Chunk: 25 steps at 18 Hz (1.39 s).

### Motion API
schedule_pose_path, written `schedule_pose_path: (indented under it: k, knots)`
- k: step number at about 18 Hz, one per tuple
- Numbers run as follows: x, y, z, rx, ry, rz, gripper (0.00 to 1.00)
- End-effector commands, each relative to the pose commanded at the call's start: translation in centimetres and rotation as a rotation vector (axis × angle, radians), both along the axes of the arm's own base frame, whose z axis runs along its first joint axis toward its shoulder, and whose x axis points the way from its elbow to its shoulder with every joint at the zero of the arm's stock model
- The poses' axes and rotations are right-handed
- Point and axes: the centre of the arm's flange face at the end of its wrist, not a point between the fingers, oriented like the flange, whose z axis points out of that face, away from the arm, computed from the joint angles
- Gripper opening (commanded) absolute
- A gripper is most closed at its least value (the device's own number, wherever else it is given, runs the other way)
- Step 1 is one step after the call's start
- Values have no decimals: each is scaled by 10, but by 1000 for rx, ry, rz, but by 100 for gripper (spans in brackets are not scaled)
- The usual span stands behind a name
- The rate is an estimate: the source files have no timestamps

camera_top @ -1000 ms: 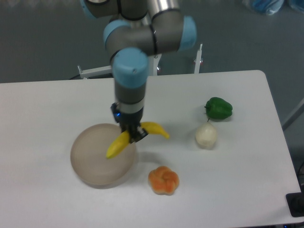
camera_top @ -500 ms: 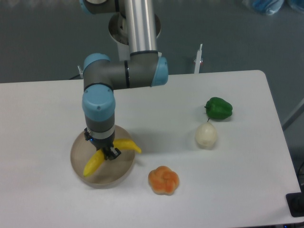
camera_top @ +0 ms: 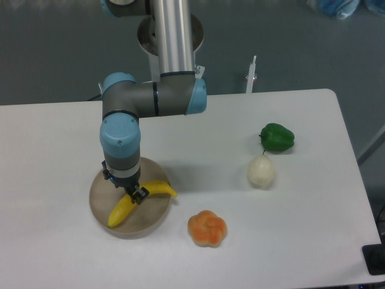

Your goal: Place bananas on a plate

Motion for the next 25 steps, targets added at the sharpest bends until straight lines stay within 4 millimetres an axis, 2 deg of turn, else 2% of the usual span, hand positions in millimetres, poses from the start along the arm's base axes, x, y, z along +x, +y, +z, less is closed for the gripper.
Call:
schedule_pose_path:
  k: [1, 2, 3, 5, 6, 8, 10, 14, 15, 19, 25]
  knots:
    - [-3, -1, 11, 15, 7, 5, 100]
    - [-15, -7, 26, 34, 16, 25, 100]
    - [-26, -10, 34, 43, 21, 43, 100]
    - [-77, -30, 55, 67, 47, 89, 100]
    - [-91, -37, 57, 59, 71, 67, 100]
    - [-134, -63, 61, 11, 167, -28, 100]
    - [-158, -77, 63, -8, 179, -49, 100]
    - [-223, -122, 92, -11, 200, -41, 100]
    - [-243, -138, 98, -22, 198, -47, 100]
    - [-274, -165, 93, -51, 174, -47, 100]
    - [-286, -179, 85, -58, 158, -73, 100]
